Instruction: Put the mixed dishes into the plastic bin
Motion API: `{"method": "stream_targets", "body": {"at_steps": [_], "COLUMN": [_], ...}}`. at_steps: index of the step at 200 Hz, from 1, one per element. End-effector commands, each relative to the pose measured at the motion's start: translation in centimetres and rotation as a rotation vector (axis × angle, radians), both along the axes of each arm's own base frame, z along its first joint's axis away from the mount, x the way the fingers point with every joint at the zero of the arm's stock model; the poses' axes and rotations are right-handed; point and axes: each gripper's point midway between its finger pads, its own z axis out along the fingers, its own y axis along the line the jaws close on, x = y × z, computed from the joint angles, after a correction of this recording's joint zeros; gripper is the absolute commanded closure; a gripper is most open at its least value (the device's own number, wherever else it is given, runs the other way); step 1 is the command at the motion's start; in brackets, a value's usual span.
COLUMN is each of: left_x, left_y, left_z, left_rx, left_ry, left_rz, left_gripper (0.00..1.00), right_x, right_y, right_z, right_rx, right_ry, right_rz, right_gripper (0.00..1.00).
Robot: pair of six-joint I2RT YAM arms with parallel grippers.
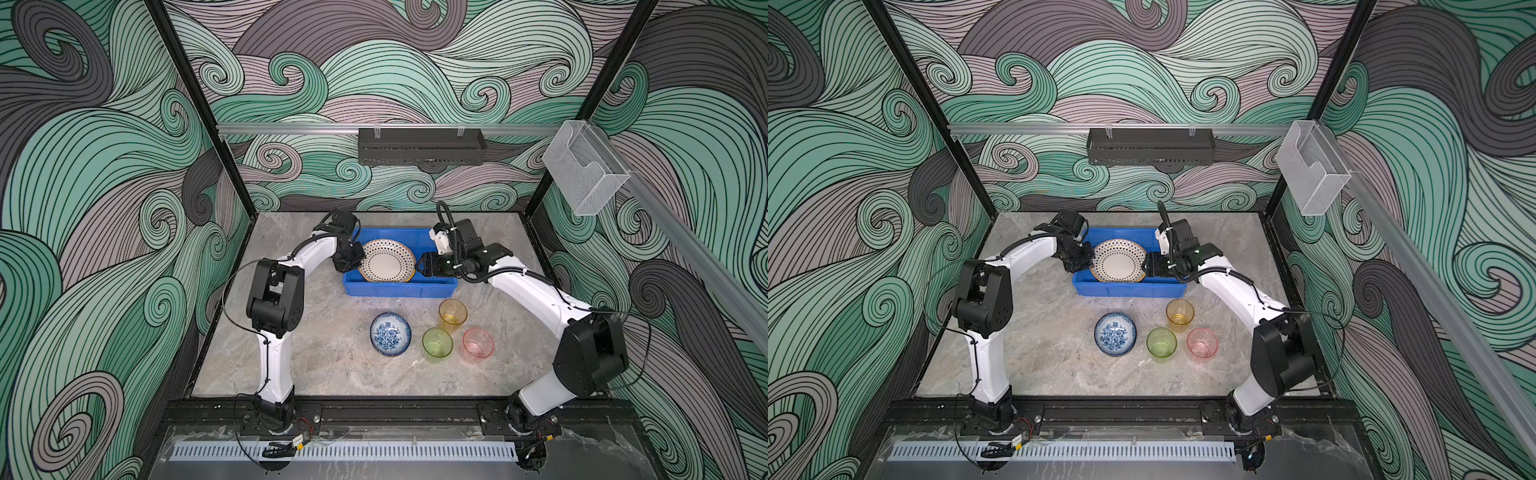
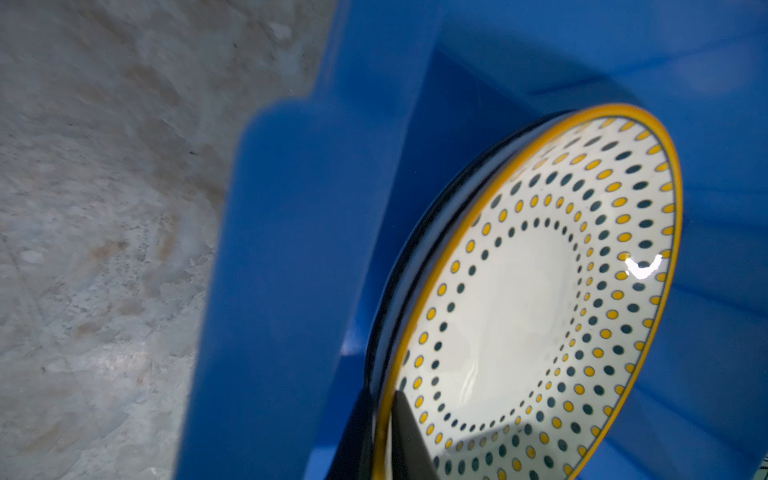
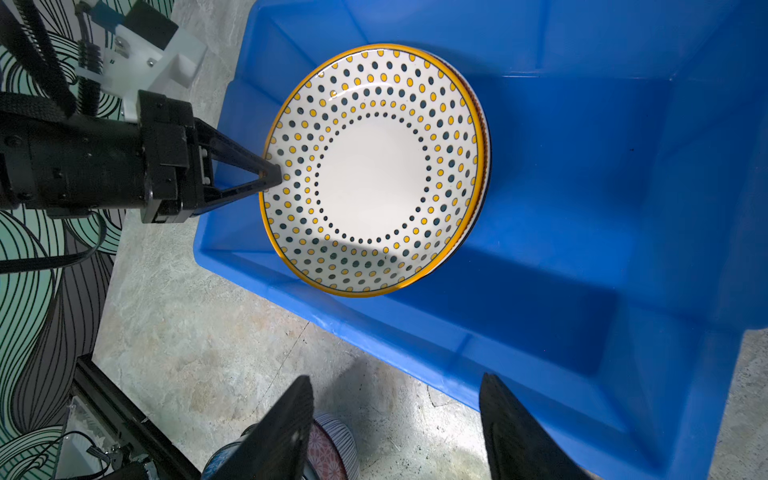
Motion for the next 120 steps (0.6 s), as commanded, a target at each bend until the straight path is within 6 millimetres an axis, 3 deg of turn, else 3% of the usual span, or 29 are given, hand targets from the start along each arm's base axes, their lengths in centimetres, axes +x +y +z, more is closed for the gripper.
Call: {"method": "stream_targets", "body": {"at_steps": [1,120], "left_x": [-0.09,-0.25], "left_y": [0.03,0.47], "left_z": [-0.48,-0.32], "left_rx": [0.021,0.042], "left_ry": [0.006,0.004], "left_rz": [0.004,0.002], "left_gripper": [0.88,0.84], "right_x": [-0.06,-0.39], "right_y": [0.51,0.75], "right_z": [0.27,-0.16], "right_rx": [0.001,-0.039], "right_ry": [0.008,0.01], "right_rz": [0.013,0.029], "right_gripper": [0.35,0.36]}}
